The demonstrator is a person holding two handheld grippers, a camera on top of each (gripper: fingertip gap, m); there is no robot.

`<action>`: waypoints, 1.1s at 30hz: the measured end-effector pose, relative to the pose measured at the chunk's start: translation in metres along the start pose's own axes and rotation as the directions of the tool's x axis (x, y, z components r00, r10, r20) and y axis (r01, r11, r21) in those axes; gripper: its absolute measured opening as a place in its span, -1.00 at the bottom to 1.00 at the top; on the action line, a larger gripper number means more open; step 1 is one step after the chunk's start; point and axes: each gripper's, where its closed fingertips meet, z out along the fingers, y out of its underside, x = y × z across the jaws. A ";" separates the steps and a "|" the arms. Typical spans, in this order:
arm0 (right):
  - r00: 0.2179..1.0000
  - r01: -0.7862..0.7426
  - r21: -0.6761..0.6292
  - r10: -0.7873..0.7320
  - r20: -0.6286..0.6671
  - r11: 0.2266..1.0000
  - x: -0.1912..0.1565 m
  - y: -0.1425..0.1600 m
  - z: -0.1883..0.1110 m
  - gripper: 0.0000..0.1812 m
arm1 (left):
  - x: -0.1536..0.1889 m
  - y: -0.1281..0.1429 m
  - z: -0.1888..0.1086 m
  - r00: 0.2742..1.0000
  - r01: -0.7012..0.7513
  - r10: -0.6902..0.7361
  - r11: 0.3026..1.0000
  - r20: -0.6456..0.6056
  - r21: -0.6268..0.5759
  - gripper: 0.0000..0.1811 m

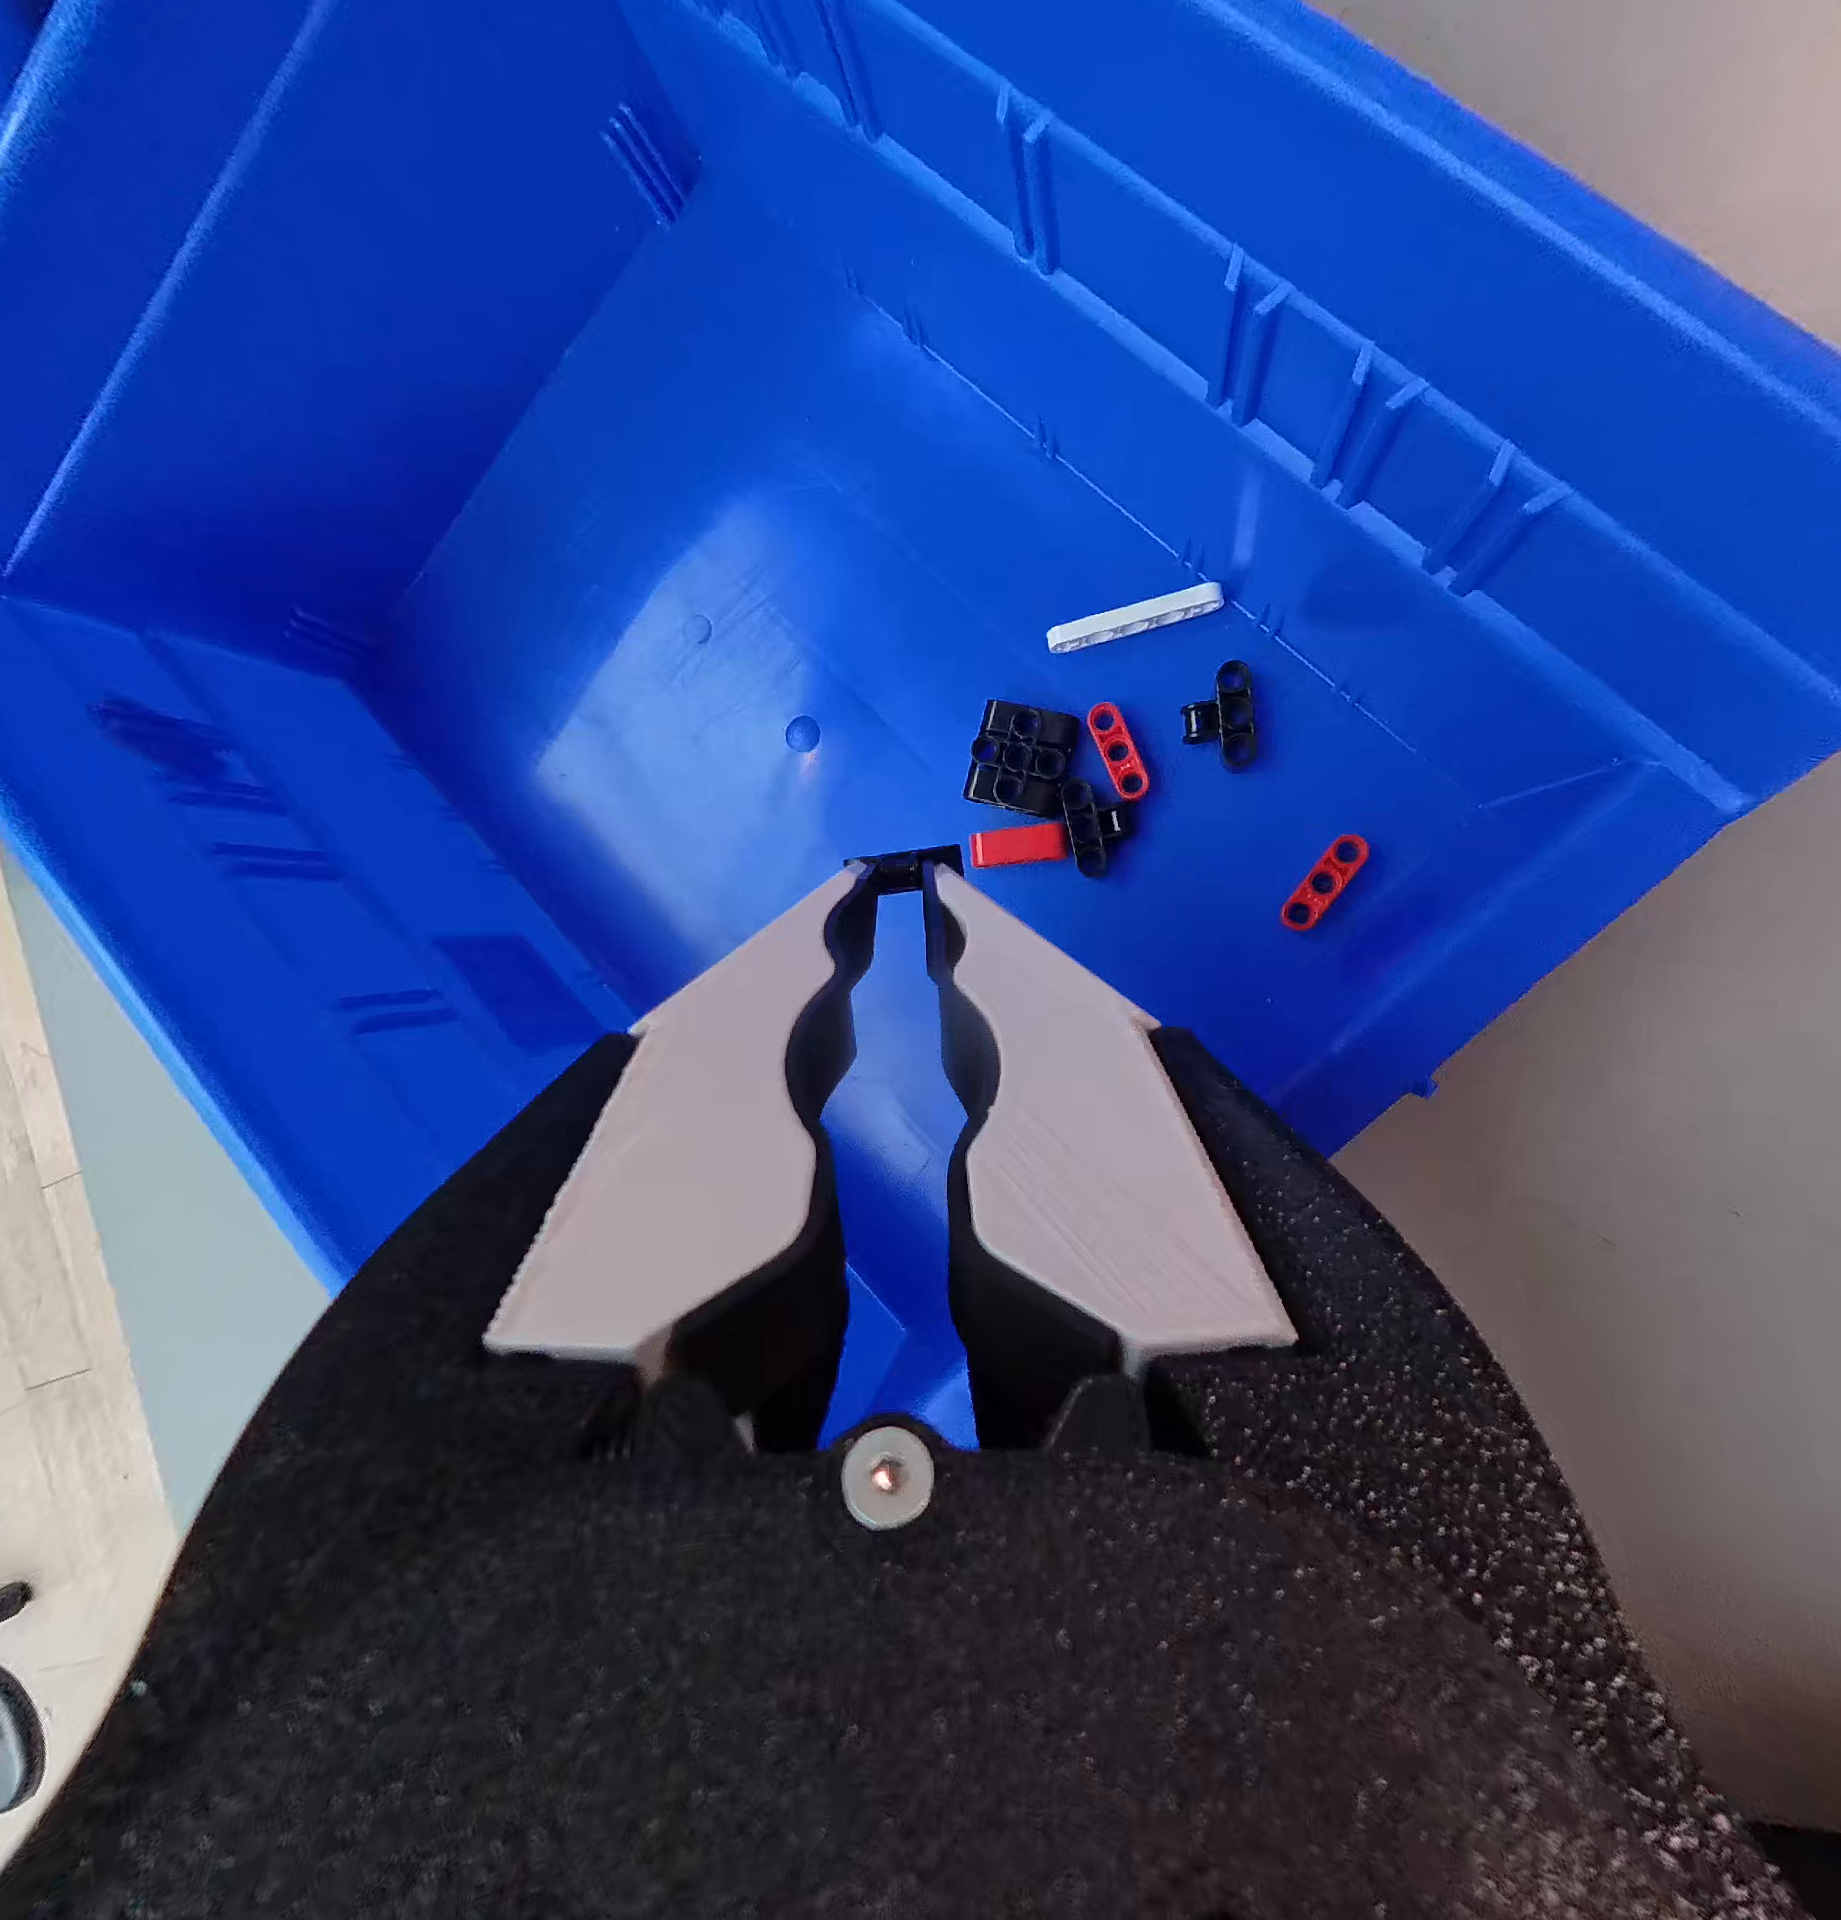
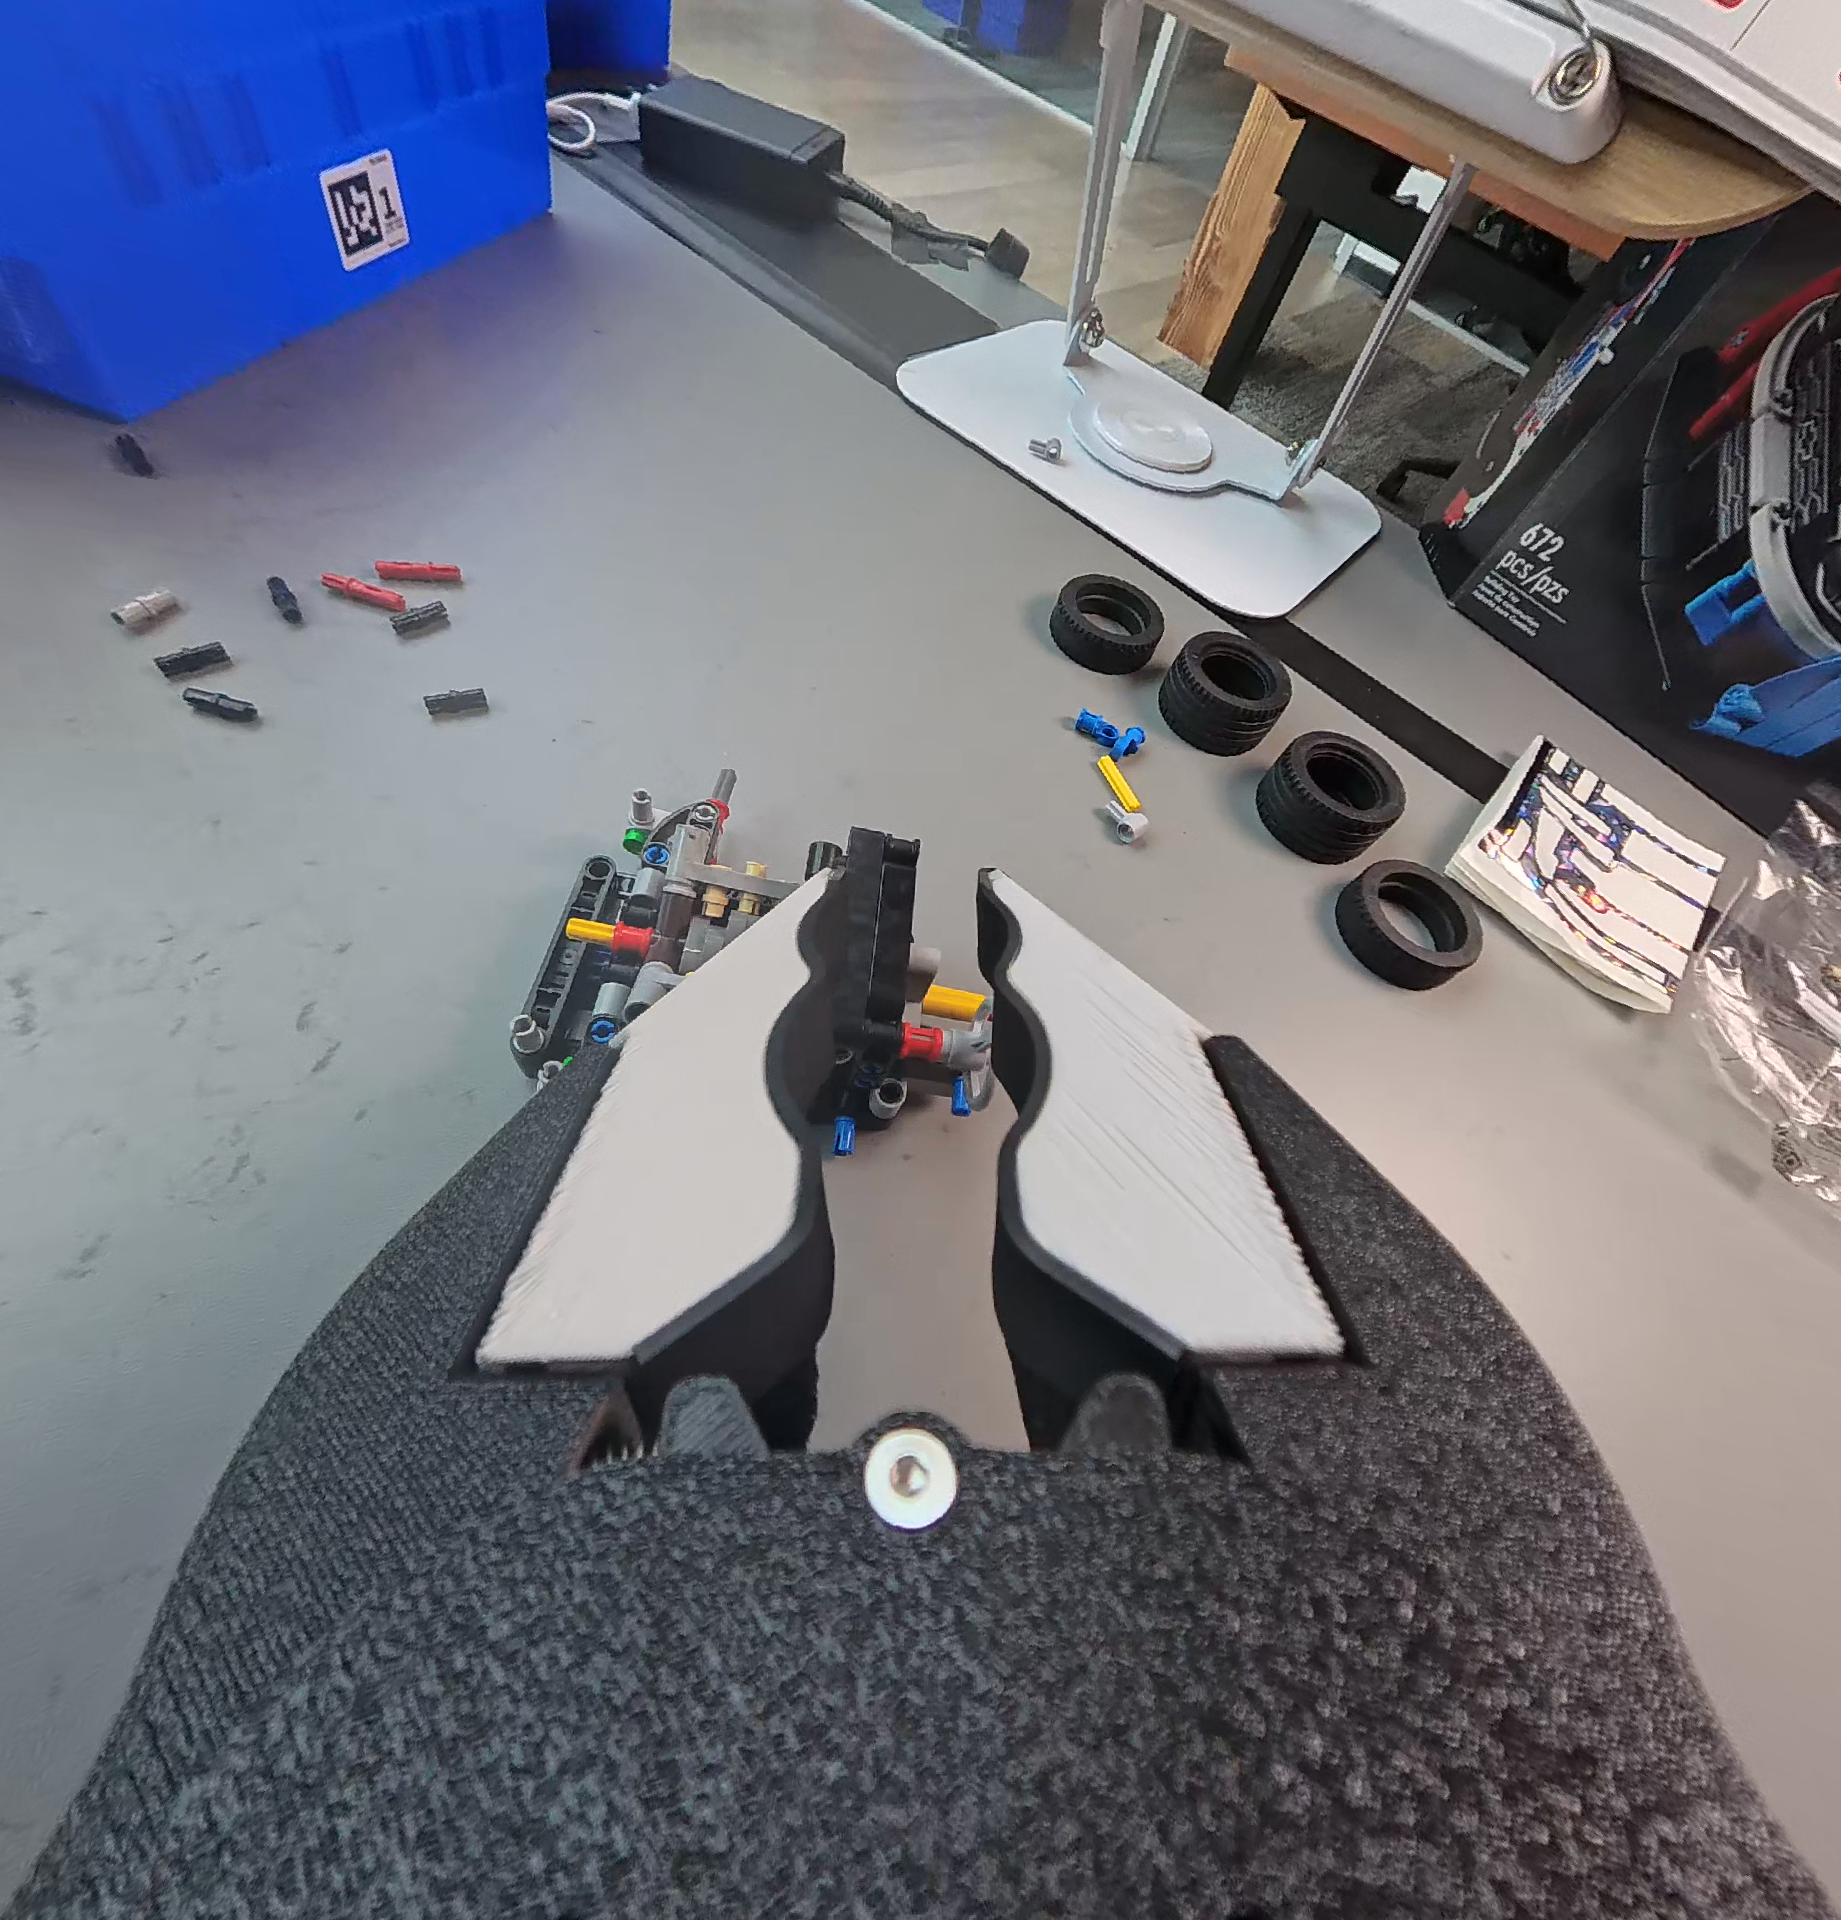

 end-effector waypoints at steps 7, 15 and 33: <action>0.999 -0.036 0.026 0.036 -0.008 0.999 0.006 -0.003 -0.001 -0.73 | -0.003 -0.048 -0.028 0.999 -0.013 0.003 0.951 0.034 0.309 -0.63; 0.996 -0.079 -0.008 0.080 0.035 0.997 0.005 0.006 0.001 -0.64 | 0.112 -0.127 -0.117 0.895 0.206 0.199 0.609 -0.399 0.766 -0.57; 0.989 -0.143 -0.096 0.147 0.033 0.985 -0.004 0.020 0.010 -0.76 | 0.275 -0.093 -0.072 0.742 0.042 0.473 0.674 -0.475 0.738 -0.62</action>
